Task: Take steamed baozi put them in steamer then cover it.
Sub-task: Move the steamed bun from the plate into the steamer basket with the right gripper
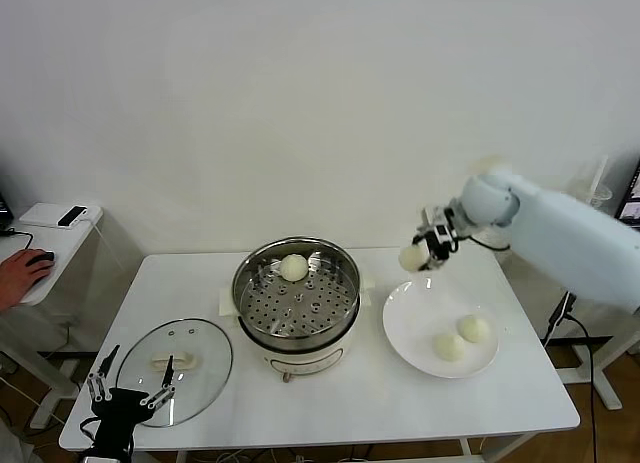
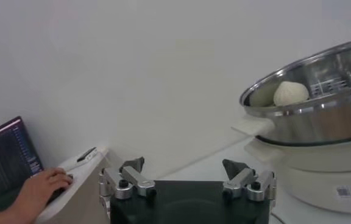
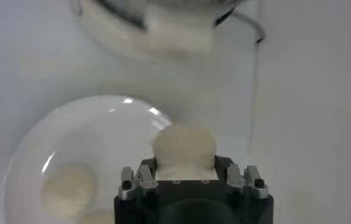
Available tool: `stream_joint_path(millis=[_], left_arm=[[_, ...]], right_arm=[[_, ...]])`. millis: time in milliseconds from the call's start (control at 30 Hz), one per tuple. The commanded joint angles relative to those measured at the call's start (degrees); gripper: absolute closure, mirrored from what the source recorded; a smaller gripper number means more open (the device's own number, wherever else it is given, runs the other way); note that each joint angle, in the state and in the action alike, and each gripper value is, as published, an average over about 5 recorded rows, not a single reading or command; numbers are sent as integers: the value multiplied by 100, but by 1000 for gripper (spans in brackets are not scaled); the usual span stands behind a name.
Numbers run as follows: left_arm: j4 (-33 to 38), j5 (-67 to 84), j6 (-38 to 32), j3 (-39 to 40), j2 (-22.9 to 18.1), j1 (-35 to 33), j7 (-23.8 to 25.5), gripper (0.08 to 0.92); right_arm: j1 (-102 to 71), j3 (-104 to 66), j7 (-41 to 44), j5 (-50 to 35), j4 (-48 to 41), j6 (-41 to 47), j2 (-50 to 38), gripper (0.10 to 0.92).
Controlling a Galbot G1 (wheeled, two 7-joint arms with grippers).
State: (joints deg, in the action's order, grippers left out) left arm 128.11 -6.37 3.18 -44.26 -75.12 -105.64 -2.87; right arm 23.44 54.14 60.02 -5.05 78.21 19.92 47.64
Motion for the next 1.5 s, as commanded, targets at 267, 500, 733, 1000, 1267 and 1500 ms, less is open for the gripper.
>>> stream_joint_path(millis=[267, 500, 733, 1000, 1267, 1500], left_arm=[[-20, 14, 15, -31, -47, 72, 0, 177], [-31, 20, 9, -90, -91, 74, -1, 177], [-1, 24, -3, -119, -140, 55, -15, 177], [28, 32, -11, -114, -151, 53, -24, 177], [-3, 39, -11, -112, -136, 91, -28, 177], [-6, 44, -8, -121, -121, 106, -30, 177]], right_arm=[[415, 574, -727, -1481, -167, 897, 2091, 414], [48, 718, -995, -1637, -733, 1140, 2925, 414], [-207, 738, -1279, -1576, -1392, 1372, 3519, 415], [-465, 753, -1390, -1467, -1882, 1504, 3860, 414], [-584, 842, -1379, -1469, -1916, 1581, 3882, 411], [-420, 846, -1168, -1552, -1644, 1623, 3679, 310]])
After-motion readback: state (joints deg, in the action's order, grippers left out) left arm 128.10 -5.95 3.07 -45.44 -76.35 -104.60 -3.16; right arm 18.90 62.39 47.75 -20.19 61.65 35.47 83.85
